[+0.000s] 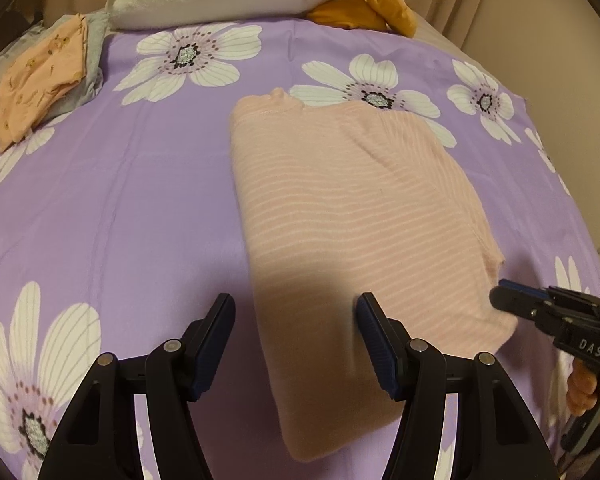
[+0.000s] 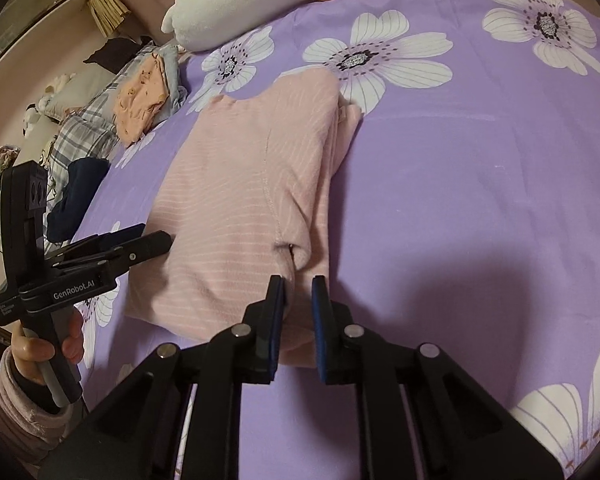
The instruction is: Fold small clothes
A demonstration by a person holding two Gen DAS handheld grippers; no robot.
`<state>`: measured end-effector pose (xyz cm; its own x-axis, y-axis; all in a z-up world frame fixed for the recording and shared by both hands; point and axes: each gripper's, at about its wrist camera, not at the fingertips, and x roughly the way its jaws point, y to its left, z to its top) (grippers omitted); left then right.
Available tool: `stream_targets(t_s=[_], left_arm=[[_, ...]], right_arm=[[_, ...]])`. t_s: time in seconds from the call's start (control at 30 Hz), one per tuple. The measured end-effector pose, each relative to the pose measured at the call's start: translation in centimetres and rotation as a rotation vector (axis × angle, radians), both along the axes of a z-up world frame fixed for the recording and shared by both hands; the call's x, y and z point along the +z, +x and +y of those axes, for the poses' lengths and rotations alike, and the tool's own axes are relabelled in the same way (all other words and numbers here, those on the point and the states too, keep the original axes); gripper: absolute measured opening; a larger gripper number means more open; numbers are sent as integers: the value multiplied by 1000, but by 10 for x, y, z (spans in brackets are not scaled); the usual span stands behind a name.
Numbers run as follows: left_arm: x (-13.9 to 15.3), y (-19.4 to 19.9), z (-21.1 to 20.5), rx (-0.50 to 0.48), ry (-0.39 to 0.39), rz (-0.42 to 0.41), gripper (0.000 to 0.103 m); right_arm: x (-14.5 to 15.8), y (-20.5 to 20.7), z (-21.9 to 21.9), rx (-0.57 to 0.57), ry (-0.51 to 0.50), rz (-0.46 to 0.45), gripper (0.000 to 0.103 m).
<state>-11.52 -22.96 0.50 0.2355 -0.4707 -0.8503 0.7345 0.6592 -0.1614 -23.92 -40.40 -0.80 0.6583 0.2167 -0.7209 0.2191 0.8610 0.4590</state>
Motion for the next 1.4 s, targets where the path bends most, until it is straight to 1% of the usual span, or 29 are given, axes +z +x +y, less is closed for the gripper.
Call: stream_targets(t_s=[0.1,0.23,0.33,0.4,0.53,0.63,0.9,1.07,1.13,1.4], left_arm=[[1,-6,5,0,-1,-2,62],[2,-13,11,-2,0,-7,62],[2,-17,14,-3,1,-10,62],[2,-20,15,-4,2,-10,62],[2,-23,17,-5,3,-6,62],[1,-26,19,-7,6,-5,62],[2,-31,23,-6,10,-4,62],[2,-34,25,-7,10,-8,62],[3,-35,26,-6,11,-9,62],[5,-39,29,-4,9,-20,62]], right_arm=[[6,-4,-1,-3,8,-25,18],[21,-9,3,2,12,-100,18],[27,-8,7,11,15,-129,18],[26,-4,12,19,2,-121,18],[14,3,16,15,-16,-62,15],[5,2,17,11,-18,-30,8],[1,-10,20,18,-18,-1,7],[5,-18,23,23,-19,4,8],[7,-19,23,23,-17,3,10],[24,-22,29,31,-35,-66,11]])
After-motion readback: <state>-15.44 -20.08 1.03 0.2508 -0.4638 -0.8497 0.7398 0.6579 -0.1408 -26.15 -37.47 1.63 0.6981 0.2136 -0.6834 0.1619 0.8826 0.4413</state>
